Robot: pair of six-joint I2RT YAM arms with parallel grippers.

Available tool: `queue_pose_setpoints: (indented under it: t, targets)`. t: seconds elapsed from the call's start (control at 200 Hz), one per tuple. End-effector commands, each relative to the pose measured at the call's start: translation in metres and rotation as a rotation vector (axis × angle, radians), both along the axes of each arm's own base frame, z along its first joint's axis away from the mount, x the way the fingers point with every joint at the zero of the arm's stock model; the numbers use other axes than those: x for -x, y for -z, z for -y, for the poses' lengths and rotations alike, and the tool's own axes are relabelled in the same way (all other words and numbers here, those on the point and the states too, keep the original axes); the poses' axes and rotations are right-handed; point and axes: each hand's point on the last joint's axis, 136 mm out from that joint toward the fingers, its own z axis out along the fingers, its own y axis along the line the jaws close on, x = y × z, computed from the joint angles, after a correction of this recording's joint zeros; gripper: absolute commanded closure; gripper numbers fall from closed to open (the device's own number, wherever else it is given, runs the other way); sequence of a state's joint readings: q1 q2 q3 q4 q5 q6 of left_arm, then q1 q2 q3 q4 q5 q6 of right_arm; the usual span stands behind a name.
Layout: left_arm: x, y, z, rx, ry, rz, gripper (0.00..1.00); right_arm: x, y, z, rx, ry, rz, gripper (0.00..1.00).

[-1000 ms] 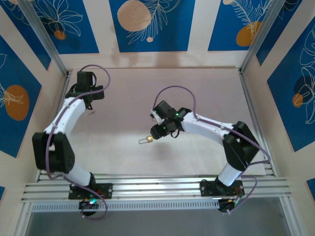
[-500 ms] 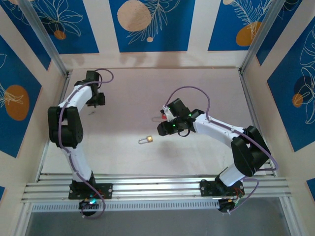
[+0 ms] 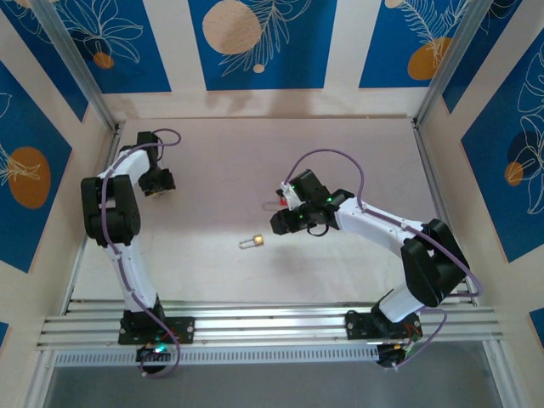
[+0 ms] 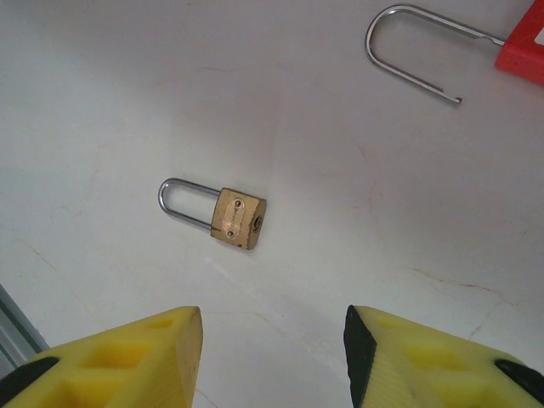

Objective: Unlock with the key

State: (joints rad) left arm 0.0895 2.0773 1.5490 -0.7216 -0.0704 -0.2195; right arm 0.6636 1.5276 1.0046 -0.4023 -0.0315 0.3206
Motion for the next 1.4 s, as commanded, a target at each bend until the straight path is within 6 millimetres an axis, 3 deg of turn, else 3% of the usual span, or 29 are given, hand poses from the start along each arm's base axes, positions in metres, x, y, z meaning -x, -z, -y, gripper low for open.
queue_pose_setpoints:
  t: [0.0,0.46,0.635,0.88,1.01,1.256,1.396]
  targets:
    - [0.006,0.014,0.004,0.036,-0.008,-0.033,0.51,0.006,-0.009,-0.003,-0.034,-0.019,0.007,0.52]
    - [0.028,0.018,0.022,0.124,-0.033,-0.041,0.51,0.008,-0.019,0.0,-0.051,-0.024,0.041,0.52]
    - [0.042,0.02,0.03,0.136,-0.037,-0.045,0.65,0.011,-0.023,-0.002,-0.076,-0.03,0.049,0.53]
    - [0.059,0.022,0.037,0.117,-0.025,-0.052,0.73,0.013,-0.028,-0.003,-0.096,-0.035,0.058,0.53]
    - [0.06,0.021,0.032,0.085,-0.01,-0.067,0.79,0.015,-0.028,-0.003,-0.095,-0.037,0.06,0.53]
    - [0.054,0.015,0.03,0.071,0.011,-0.07,1.0,0.014,-0.027,-0.002,-0.088,-0.035,0.063,0.54]
    - [0.053,0.011,0.03,0.066,0.023,-0.066,1.0,0.014,-0.026,-0.003,-0.086,-0.037,0.061,0.54]
